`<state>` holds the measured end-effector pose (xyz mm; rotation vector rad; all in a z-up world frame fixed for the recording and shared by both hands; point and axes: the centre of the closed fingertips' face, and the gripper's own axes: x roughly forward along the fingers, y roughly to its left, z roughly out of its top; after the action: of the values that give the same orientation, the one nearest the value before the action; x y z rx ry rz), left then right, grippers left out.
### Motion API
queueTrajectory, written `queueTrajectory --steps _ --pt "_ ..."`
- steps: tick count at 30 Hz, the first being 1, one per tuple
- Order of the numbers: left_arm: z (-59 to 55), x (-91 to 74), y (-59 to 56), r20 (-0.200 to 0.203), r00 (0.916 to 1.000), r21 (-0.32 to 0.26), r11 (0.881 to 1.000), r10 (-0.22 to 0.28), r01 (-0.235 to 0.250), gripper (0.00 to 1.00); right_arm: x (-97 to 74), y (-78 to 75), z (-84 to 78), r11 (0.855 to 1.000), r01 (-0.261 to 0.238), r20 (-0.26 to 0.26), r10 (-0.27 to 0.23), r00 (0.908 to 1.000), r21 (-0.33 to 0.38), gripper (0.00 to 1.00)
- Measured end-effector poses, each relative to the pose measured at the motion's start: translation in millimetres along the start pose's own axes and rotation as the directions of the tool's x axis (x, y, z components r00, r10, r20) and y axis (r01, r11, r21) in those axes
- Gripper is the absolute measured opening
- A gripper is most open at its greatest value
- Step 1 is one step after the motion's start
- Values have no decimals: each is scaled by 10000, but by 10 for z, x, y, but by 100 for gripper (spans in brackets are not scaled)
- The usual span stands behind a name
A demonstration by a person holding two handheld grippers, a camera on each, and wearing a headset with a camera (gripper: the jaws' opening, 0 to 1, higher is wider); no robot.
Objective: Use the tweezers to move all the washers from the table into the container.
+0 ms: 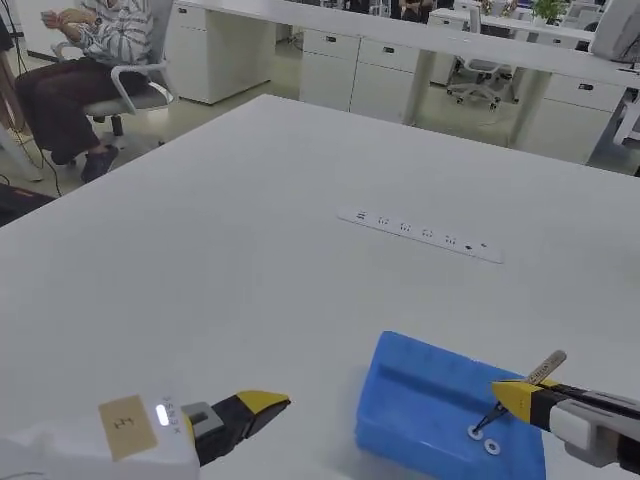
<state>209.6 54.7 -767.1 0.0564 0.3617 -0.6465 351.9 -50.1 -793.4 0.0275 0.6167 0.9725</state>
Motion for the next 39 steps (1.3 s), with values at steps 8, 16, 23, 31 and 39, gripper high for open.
queueTrajectory --steps 8,16,23,31,39 --pt "1 -1 -9 0 10000 36 10000 -57 57 70 -81 162 107 9991 -307 618 288 9977 307 3" --pt "3 0 -15 -7 9999 59 9999 -111 111 69 -137 360 154 9984 -563 1110 562 9922 -23 3" --pt "2 2 -29 -35 9998 59 9998 -188 188 69 -142 559 75 9929 -1188 1181 1189 9859 -81 3" --pt "-6 5 -41 -95 9997 114 9997 -234 235 69 -90 727 -151 9840 -1764 808 1740 9814 246 3" --pt "-12 0 -29 -122 9997 135 9997 -201 203 68 7 808 -460 9719 -2297 -8 2300 9732 520 3"
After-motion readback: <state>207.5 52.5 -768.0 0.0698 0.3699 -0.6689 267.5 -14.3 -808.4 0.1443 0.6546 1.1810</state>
